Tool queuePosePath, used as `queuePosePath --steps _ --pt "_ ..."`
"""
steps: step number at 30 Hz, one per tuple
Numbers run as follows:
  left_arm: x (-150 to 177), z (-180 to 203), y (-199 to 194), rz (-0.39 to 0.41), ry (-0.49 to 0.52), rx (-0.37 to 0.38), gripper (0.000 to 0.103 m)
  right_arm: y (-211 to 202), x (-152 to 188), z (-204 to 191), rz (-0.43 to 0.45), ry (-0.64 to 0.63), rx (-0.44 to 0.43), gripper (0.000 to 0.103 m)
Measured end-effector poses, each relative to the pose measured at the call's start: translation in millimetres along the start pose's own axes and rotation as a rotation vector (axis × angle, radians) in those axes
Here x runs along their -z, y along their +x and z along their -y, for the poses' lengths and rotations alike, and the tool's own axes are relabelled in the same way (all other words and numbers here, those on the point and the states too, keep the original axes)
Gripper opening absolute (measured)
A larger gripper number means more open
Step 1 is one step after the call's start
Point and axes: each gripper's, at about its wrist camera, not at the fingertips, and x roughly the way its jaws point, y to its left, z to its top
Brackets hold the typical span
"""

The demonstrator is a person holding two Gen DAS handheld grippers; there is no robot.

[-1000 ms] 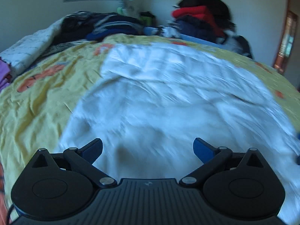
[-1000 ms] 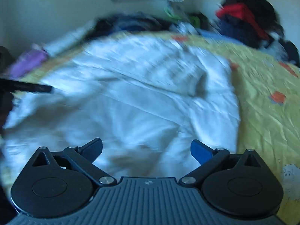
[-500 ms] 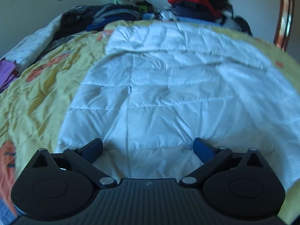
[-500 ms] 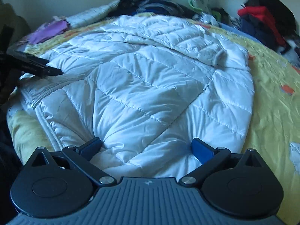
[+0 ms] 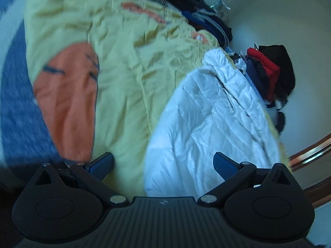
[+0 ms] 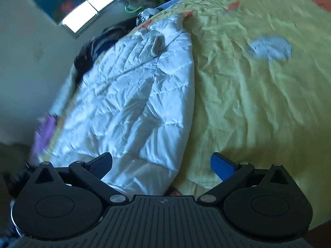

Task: Fold small clothes

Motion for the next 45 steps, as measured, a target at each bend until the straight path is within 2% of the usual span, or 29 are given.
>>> queuePosePath --steps 2,5,9,15,18,20,22,25,27,29,30,34,37,39,43,45 --pt "2 0 6 -0.043 0.005 0.013 0.103 6 -3 2 -0.034 0.046 -0.067 0.101" --pt "7 -1 13 -0.079 -0.022 0.033 0.103 18 -6 -5 -0.1 0.068 -0.12 0.101" --pt "10 10 18 -0.094 0.024 -0.015 0.103 32 -4 -18 -0.189 0.052 -0.168 0.101" --pt "11 17 17 -0.096 0.081 -0.039 0.102 36 -3 -8 -0.195 0.178 -0.254 0.103" --pt "15 25 17 -0.079 0.133 -0.116 0.09 38 -2 -11 -0.194 0.18 -0.26 0.087" --pt "19 31 20 -0.08 0.194 -0.171 0.085 40 2 -14 -0.202 0.153 -0.264 0.063" --pt "21 33 20 -0.079 0.215 -0.198 0.082 46 7 -15 -0.232 0.155 -0.256 0.052" --pt "18 33 17 -0.091 0.202 -0.191 0.081 50 10 -10 -0.253 0.19 -0.276 0.053" --pt "15 32 14 -0.102 0.186 -0.179 0.082 50 9 -6 -0.258 0.234 -0.307 0.057" --pt "14 31 11 -0.104 0.172 -0.163 0.082 47 7 1 -0.252 0.291 -0.34 0.069" --pt "13 31 9 -0.104 0.163 -0.157 0.082 47 6 5 -0.248 0.319 -0.358 0.07" --pt "10 36 4 -0.11 0.147 -0.121 0.081 47 8 18 -0.231 0.42 -0.422 0.07" --pt "10 44 0 -0.097 0.183 -0.092 0.081 47 11 31 -0.22 0.501 -0.479 0.067" --pt "11 44 6 -0.112 0.207 -0.105 0.081 48 13 41 -0.214 0.563 -0.512 0.067" --pt "11 42 6 -0.107 0.207 -0.095 0.081 47 17 55 -0.205 0.638 -0.544 0.059" --pt "6 37 5 -0.129 0.169 -0.046 0.081 47 19 55 -0.207 0.637 -0.541 0.056"
